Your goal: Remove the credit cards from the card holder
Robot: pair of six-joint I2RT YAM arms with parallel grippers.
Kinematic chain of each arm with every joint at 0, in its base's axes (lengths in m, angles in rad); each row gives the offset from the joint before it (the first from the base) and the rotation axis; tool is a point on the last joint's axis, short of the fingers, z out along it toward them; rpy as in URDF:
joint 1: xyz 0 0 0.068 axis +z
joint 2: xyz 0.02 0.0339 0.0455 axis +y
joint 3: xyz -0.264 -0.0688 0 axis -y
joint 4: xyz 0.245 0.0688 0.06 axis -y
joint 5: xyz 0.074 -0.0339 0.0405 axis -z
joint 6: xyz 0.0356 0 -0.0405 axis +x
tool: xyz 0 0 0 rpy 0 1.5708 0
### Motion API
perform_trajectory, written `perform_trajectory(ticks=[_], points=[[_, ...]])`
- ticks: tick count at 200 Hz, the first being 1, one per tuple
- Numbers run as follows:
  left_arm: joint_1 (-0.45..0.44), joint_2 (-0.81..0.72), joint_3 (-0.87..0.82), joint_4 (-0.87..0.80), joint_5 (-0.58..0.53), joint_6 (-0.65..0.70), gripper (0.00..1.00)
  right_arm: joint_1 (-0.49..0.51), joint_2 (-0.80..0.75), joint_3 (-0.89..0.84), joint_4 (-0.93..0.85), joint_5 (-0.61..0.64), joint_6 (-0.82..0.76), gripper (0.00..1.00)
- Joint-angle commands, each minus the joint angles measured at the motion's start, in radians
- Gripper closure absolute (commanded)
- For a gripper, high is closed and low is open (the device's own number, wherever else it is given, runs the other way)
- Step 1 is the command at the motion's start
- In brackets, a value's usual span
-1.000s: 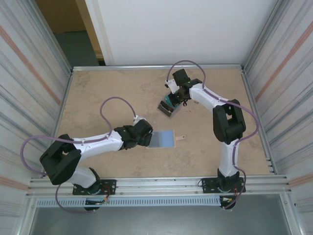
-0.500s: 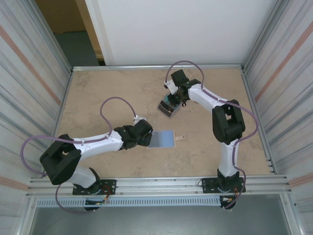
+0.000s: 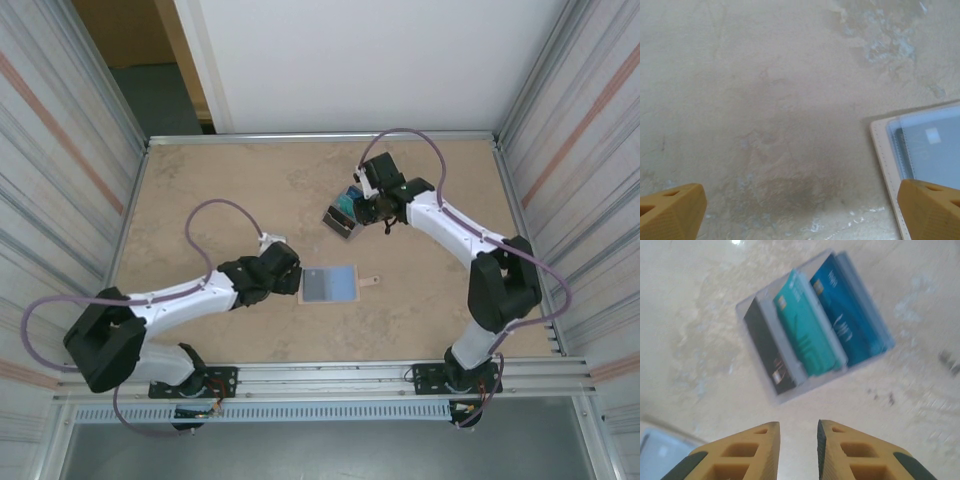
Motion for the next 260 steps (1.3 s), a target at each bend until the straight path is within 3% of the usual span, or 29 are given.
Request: perform_trajectory(ticks=[1, 36, 78, 118, 169, 260], points=[[0.066, -0.086, -0.063, 0.047, 0.059, -0.075, 0.01, 0.054, -0.084, -0.094, 0.0, 0.039, 0.157, 0.72], [0.191, -0.236, -0.193, 0.144, 0.195, -0.133, 0.01, 0.173, -0.148, -0.204, -0.003, 0.09, 0.281, 0.71], [0.238, -0.356, -0.243, 0.087, 0.185, -0.136, 0.01, 0.36, -0.11, -0.251, 0.031, 0.138, 0.437, 0.7], [0.253, -0.391, -0.266, 0.065, 0.178, -0.137, 0.01, 0.476, 0.025, -0.186, 0.048, 0.135, 0.521, 0.56], [0.255, -0.387, -0.276, 0.063, 0.168, -0.146, 0.01, 0.506, 0.163, -0.092, 0.029, 0.109, 0.508, 0.47], [0.261, -0.383, -0.291, 0.067, 0.169, -0.161, 0.01, 0.507, 0.226, -0.075, 0.05, 0.071, 0.505, 0.46]])
